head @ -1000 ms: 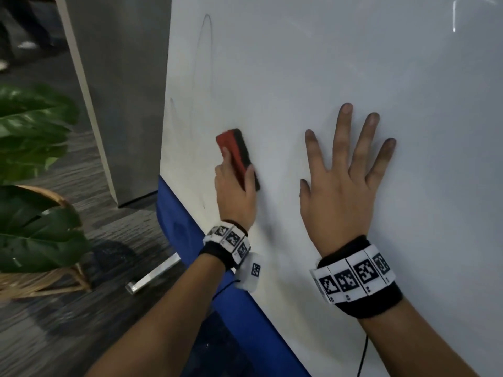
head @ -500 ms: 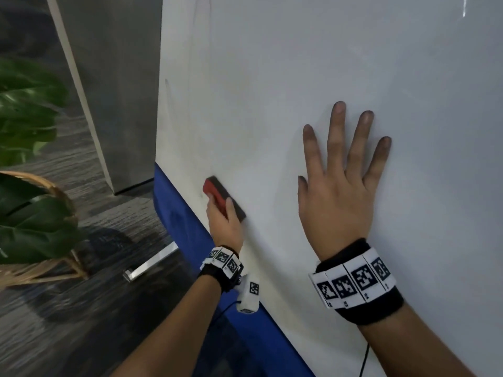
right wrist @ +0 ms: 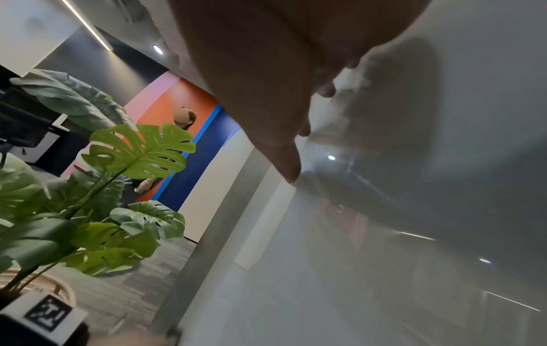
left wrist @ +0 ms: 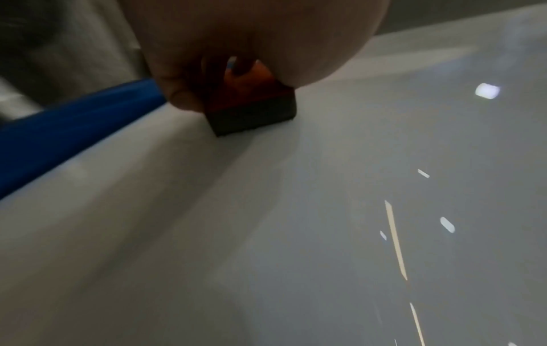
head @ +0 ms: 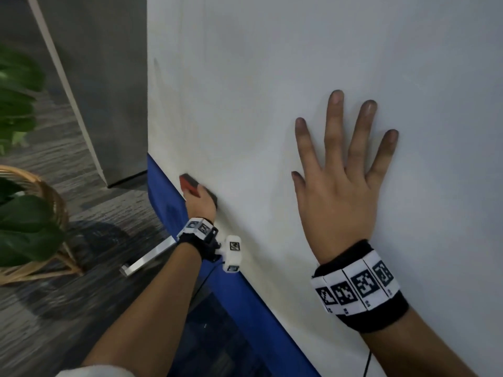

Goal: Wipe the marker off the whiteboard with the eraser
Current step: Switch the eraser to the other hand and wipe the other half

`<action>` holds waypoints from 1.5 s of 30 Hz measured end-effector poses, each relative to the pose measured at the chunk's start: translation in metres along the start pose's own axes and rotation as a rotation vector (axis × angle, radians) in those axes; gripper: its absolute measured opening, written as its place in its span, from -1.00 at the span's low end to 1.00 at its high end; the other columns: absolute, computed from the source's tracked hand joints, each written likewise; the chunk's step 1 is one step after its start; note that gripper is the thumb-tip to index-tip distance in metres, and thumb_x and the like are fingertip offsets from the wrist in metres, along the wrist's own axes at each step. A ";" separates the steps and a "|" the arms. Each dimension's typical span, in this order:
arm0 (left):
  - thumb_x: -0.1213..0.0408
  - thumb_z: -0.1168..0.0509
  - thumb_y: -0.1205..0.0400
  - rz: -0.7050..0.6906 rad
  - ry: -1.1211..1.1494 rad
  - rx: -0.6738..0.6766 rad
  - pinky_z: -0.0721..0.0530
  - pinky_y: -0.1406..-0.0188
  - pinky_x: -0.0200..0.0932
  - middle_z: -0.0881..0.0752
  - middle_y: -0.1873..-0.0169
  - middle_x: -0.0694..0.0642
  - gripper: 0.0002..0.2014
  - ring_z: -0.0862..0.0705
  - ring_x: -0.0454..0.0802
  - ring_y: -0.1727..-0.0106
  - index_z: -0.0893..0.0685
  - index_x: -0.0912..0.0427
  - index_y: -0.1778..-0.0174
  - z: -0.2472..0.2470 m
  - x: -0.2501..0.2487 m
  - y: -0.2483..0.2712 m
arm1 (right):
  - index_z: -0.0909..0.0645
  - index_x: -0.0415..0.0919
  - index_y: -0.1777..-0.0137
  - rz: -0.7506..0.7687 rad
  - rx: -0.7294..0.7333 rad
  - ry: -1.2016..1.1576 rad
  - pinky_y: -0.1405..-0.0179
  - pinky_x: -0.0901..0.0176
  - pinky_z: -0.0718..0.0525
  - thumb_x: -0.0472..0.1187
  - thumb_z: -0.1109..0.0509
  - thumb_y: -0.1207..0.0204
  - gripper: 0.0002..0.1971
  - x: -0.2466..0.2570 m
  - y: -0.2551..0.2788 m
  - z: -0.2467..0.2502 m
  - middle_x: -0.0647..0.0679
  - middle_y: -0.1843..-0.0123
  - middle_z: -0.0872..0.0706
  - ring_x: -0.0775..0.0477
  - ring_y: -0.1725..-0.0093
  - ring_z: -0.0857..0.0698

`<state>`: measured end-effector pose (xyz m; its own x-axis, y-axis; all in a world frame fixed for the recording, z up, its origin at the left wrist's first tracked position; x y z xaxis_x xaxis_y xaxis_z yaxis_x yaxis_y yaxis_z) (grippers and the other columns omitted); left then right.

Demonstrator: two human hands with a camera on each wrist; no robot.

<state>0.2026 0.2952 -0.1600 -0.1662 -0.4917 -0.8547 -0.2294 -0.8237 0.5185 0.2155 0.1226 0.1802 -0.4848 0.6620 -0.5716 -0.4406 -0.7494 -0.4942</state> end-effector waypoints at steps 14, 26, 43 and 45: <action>0.14 -0.09 -0.85 0.135 -0.002 0.029 -0.42 -0.56 0.08 -0.48 -0.55 0.42 -0.45 -0.49 0.41 -0.55 -0.21 0.37 -0.70 0.009 -0.004 -0.064 | -0.17 0.01 -0.79 -0.096 0.019 -0.121 -0.70 -0.29 0.45 0.08 -0.58 -0.50 -0.07 0.008 -0.006 -0.003 -0.20 -0.84 0.10 -0.36 -0.76 0.24; -0.13 -0.14 -0.77 -0.630 -0.036 -0.014 -0.59 -0.42 0.06 -0.65 -0.46 0.11 -0.41 -0.65 0.20 -0.39 -0.29 0.03 -0.69 0.024 -0.242 -0.020 | -0.34 -0.03 -0.72 -0.178 0.043 -0.169 -0.72 -0.38 0.35 -0.08 -0.68 -0.40 -0.10 0.020 -0.010 -0.001 -0.24 -0.84 0.12 -0.48 -0.77 0.17; -0.14 -0.22 -0.73 -0.917 0.073 -0.007 -0.56 -0.49 -0.02 -0.67 -0.41 0.06 -0.37 -0.64 0.11 -0.40 -0.37 0.08 -0.69 0.026 -0.345 0.038 | -0.12 -0.14 -0.81 0.024 0.078 -0.087 -0.75 -0.21 0.34 0.09 -0.73 -0.28 0.18 0.012 -0.051 0.018 -0.25 -0.84 0.14 -0.39 -0.79 0.19; -0.12 -0.22 -0.75 -1.161 0.078 0.039 -0.58 -0.38 -0.16 -0.66 -0.34 -0.02 -0.36 -0.64 -0.01 -0.30 -0.33 0.07 -0.71 0.017 -0.363 0.087 | -0.16 -0.15 -0.80 0.025 0.068 -0.100 -0.75 -0.21 0.33 0.07 -0.74 -0.27 0.16 0.012 -0.050 0.018 -0.26 -0.84 0.12 -0.39 -0.79 0.18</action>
<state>0.2272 0.4072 0.1959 0.2225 0.5356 -0.8146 -0.2342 -0.7817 -0.5780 0.2183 0.1687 0.2095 -0.5680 0.6434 -0.5132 -0.4759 -0.7655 -0.4330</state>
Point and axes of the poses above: each hand's wrist, its own y-axis away from the middle knuckle, its own z-axis out of the back of the hand, x = y × z, the point moved 8 cm from there along -y, towards the middle knuckle
